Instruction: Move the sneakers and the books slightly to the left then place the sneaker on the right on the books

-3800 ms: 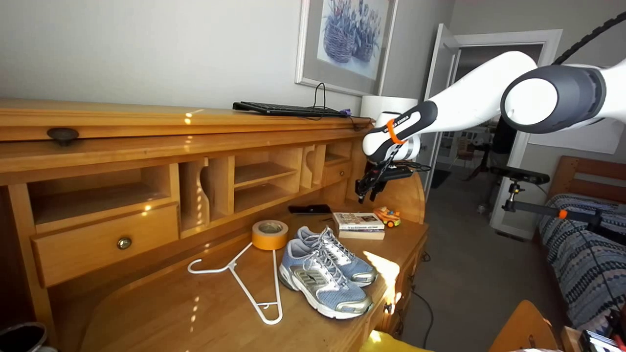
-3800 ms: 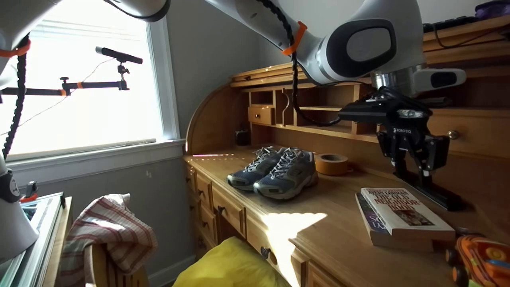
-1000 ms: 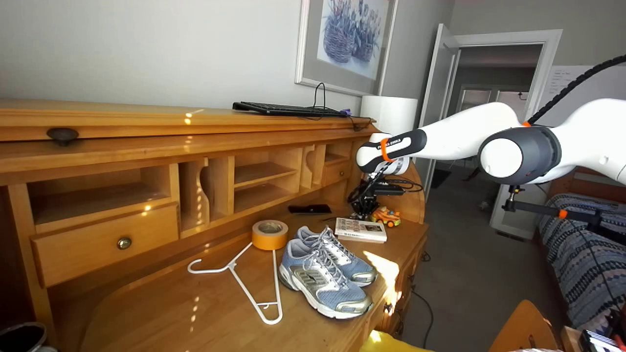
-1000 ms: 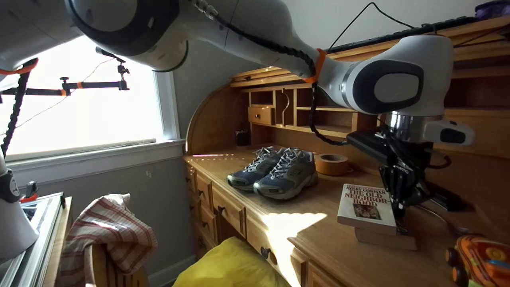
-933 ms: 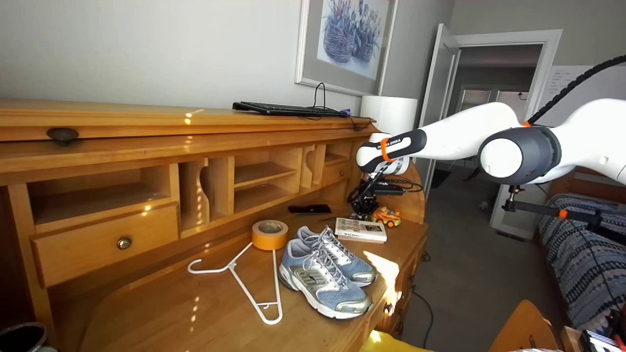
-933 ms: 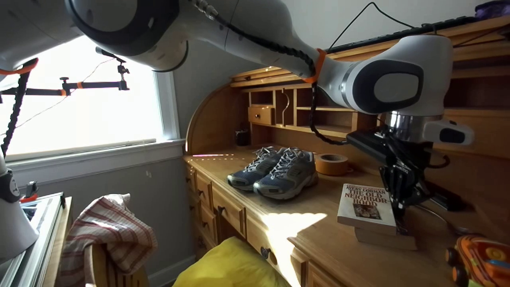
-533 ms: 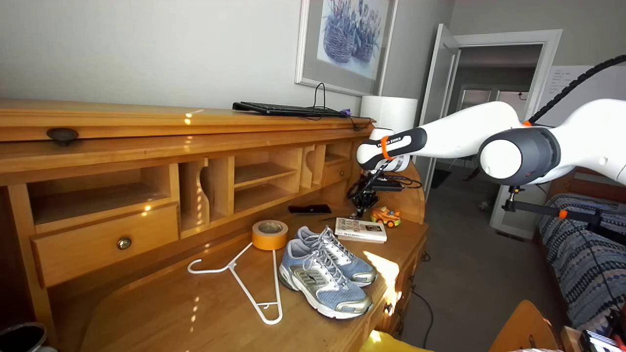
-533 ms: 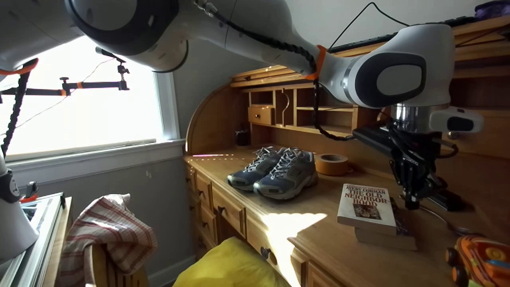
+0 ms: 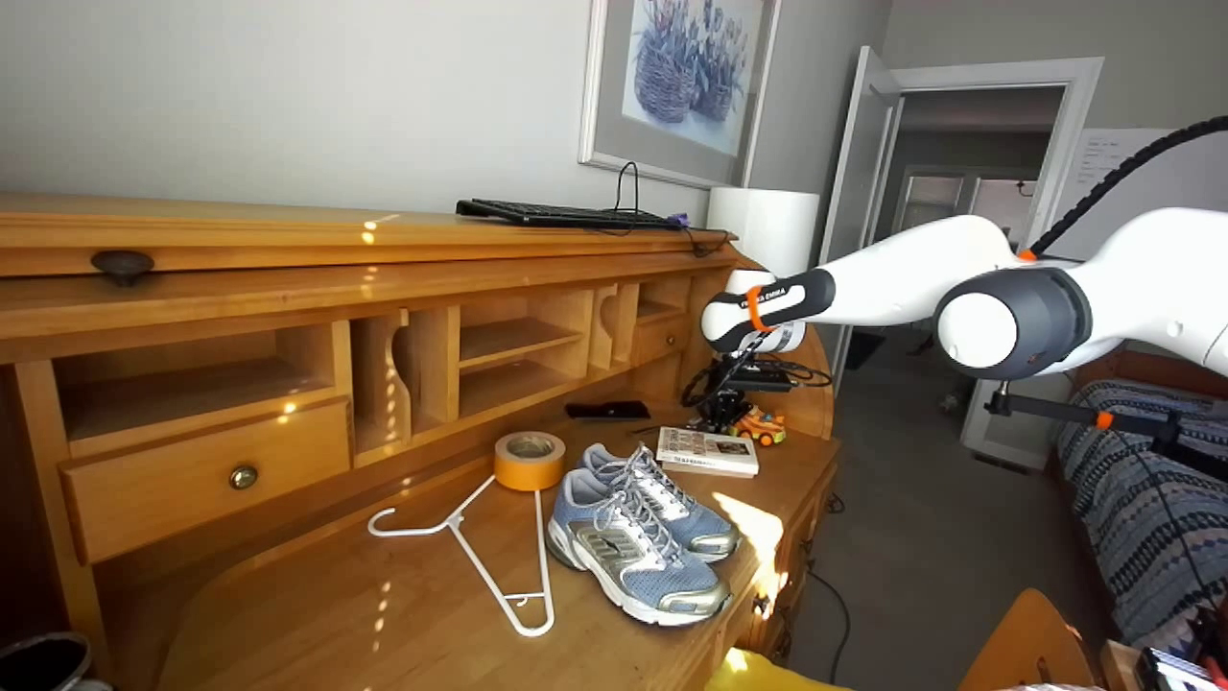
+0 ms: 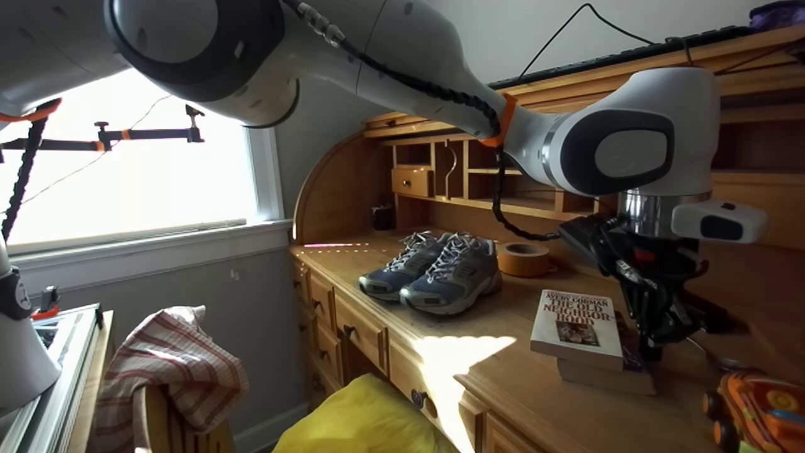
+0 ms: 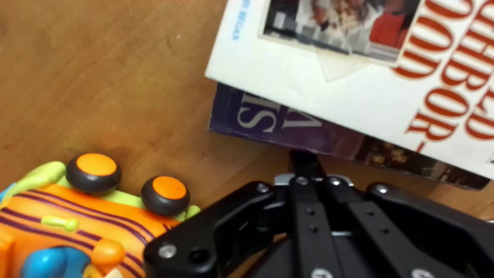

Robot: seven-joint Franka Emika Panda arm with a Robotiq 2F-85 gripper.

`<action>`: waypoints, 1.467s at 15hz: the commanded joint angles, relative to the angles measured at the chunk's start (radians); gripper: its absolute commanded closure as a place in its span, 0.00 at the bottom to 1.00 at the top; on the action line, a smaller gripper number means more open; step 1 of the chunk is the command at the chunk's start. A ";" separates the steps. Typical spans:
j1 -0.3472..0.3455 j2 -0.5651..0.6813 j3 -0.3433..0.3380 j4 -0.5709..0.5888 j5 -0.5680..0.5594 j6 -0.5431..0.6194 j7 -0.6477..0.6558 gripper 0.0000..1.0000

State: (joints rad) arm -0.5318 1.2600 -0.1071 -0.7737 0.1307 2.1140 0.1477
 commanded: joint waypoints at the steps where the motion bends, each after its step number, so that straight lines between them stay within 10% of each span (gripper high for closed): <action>1: 0.017 0.036 -0.025 0.056 0.001 -0.079 0.138 1.00; 19: 0.061 0.010 -0.008 0.064 0.006 -0.383 0.446 1.00; 22: 0.068 -0.015 -0.021 0.051 -0.011 -0.317 0.437 0.67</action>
State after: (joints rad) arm -0.4714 1.2614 -0.1154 -0.7287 0.1312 1.7656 0.5762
